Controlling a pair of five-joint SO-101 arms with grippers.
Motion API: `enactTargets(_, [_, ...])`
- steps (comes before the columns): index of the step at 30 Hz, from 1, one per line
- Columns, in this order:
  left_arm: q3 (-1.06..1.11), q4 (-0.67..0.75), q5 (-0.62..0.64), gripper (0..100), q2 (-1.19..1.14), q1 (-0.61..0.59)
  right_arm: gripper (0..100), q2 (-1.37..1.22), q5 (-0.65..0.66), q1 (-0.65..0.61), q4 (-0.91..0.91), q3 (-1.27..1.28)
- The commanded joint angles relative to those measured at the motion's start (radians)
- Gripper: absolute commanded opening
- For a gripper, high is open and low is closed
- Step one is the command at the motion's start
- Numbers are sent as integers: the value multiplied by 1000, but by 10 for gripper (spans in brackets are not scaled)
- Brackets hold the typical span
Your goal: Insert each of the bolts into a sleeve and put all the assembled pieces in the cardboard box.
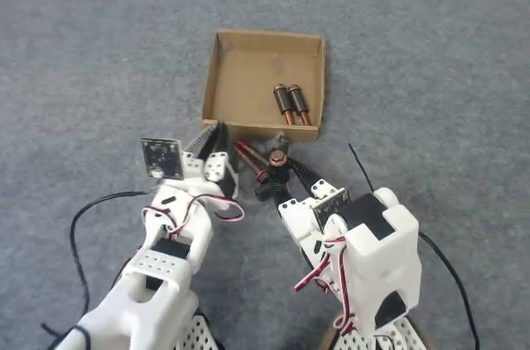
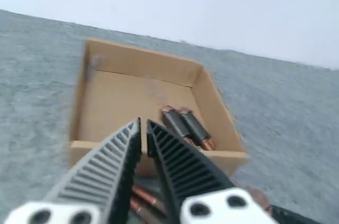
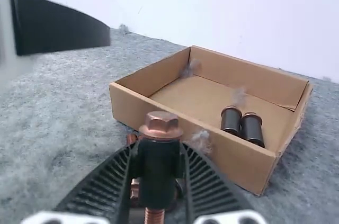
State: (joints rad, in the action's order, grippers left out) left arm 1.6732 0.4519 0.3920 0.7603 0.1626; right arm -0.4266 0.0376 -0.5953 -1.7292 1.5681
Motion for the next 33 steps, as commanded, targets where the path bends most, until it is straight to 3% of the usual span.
enactTargets(1, [-58, -69, 6, 9, 15, -28, 6, 53, -8, 19, -30, 5])
enactTargets(8, [-226, -496, 3, 10, 15, -32, 6, 51, -8, 19, -30, 5])
enactTargets(16, [-317, -763, -77, 11, 15, -32, 6, 51, -5, 19, -30, 5])
enactTargets(27, [-627, -1416, -121, 11, 15, -34, 6, 51, -5, 19, -30, 5])
enactTargets(33, [-736, -1599, -359, 11, 17, -152, 6, 51, -5, 19, -30, 5])
